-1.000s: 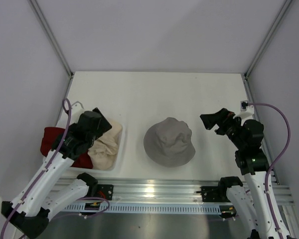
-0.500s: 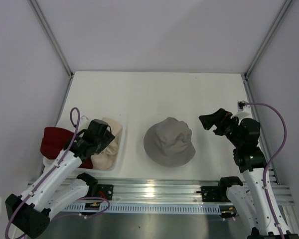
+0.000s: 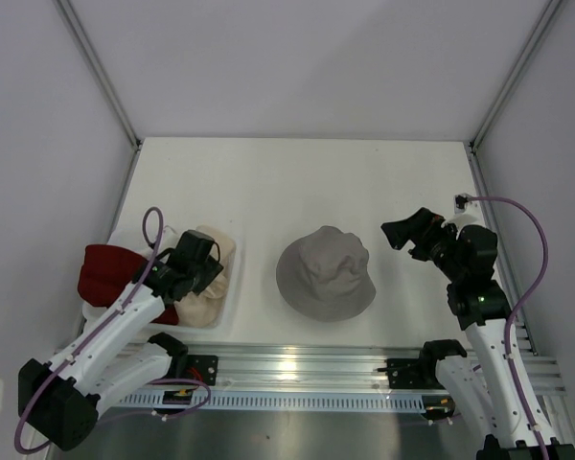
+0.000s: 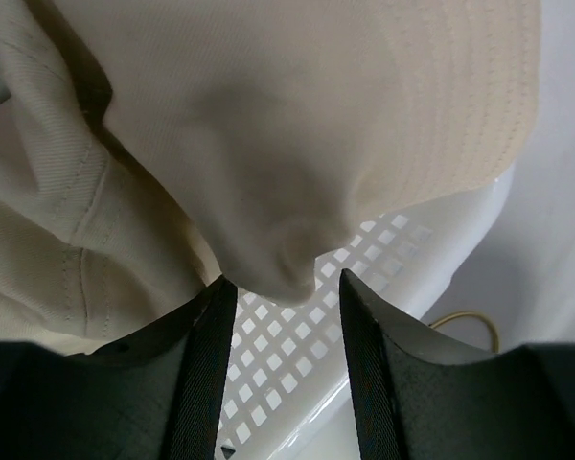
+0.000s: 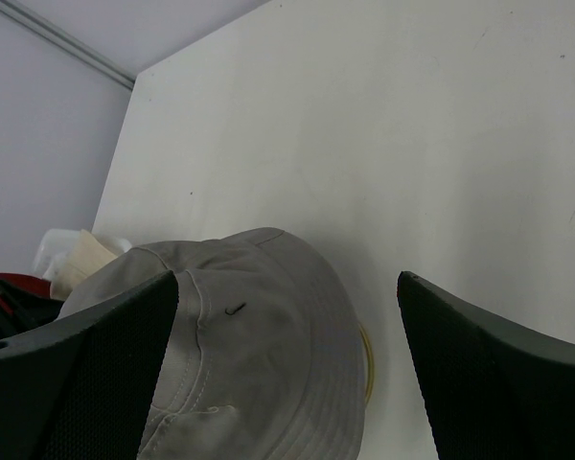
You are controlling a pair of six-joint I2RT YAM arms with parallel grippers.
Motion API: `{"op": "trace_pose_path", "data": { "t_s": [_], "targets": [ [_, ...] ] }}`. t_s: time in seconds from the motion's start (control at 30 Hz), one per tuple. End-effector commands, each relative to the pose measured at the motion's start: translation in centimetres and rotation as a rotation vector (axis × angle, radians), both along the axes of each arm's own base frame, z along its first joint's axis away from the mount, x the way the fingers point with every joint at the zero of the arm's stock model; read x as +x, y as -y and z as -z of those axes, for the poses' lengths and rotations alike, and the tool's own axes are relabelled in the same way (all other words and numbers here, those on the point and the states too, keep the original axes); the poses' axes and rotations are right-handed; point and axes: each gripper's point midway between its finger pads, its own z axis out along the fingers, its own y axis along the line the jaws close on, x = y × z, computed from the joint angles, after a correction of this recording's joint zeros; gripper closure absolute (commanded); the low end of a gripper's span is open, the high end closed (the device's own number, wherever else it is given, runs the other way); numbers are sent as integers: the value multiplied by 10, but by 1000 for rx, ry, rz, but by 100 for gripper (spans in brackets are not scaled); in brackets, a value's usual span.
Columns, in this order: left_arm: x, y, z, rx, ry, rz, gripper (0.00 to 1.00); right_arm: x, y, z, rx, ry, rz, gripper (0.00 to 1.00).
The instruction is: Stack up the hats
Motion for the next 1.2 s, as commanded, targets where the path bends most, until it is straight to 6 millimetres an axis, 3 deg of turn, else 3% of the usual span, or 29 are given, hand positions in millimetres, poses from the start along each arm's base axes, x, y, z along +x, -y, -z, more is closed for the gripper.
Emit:
{"op": "trace_pose_path", "data": {
  "t_s": [0.0,0.07,0.13,0.33,0.43,0.57,0.6,0.67,0.7,0.73,0.77,0.87,0.93,0.97,1.1,1.17],
  "targets": [
    [-3,-4,7,8,-15,-38,50,3,-1,-8,-5,41,-3,1],
    [-7,-11,11,38,-32,-53,50,4,1,-7,-8,40,4,0],
    [-8,-19,12,63,-24,-80,57,4,1,-7,-10,40,8,1],
    [1,-20,1,93,49,-32,99,3,1,-8,-11,41,5,1],
    [5,-24,-14,132,96,5,99,4,3,-9,-14,43,20,1],
    [12,-19,-50,165,192,125,99,4,3,-13,-7,48,18,1],
    [15,-9,-76,136,255,187,99,4,3,-14,-6,49,21,1],
    [12,-1,-94,187,291,335,99,5,4,-15,-9,50,29,1],
    [12,8,-125,195,356,430,99,5,5,-17,-10,53,35,1],
    [6,12,-130,213,346,491,99,5,7,-17,-12,51,42,0],
    [4,15,-151,220,379,528,99,6,7,-18,-13,53,46,1],
    [-9,32,-186,277,409,715,99,8,14,-20,-18,50,91,1],
    [-19,48,-194,308,409,861,99,10,23,-14,-9,8,152,1],
    [-21,57,-211,304,426,904,99,12,29,-16,-13,6,189,0],
    [-30,89,-238,303,500,1105,99,11,27,-23,-4,15,177,1],
    [-39,110,-261,246,575,1211,99,9,27,-31,-4,40,171,1]
  ]
}}
